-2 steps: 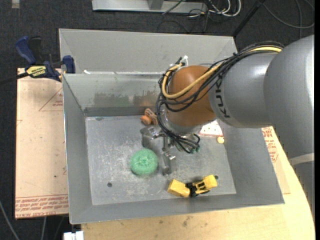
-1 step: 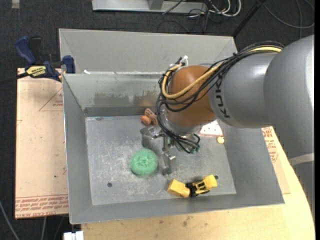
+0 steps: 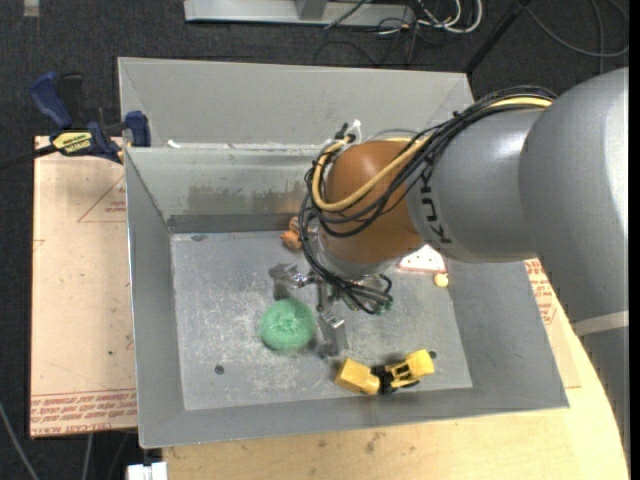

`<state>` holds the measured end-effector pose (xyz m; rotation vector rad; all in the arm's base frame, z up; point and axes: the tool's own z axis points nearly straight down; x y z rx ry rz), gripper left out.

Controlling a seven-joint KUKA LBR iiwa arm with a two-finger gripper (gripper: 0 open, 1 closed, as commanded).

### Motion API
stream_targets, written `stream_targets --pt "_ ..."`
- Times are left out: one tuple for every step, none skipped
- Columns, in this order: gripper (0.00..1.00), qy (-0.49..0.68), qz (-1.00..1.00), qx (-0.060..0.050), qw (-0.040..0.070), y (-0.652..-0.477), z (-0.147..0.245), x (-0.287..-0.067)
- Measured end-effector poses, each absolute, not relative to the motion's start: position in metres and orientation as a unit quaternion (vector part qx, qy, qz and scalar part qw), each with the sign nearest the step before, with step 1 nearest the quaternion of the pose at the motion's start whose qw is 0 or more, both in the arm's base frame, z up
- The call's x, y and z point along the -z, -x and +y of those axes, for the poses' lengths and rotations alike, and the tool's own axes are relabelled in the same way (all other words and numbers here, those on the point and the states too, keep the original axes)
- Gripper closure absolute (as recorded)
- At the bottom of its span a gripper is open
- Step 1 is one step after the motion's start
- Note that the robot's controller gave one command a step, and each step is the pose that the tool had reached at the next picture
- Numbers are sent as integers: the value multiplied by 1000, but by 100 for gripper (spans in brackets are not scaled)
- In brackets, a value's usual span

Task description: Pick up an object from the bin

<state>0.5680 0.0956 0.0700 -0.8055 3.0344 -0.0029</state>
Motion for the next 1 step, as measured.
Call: stream_targets --pt "100 392 920 -1 0 -545 117 -70"
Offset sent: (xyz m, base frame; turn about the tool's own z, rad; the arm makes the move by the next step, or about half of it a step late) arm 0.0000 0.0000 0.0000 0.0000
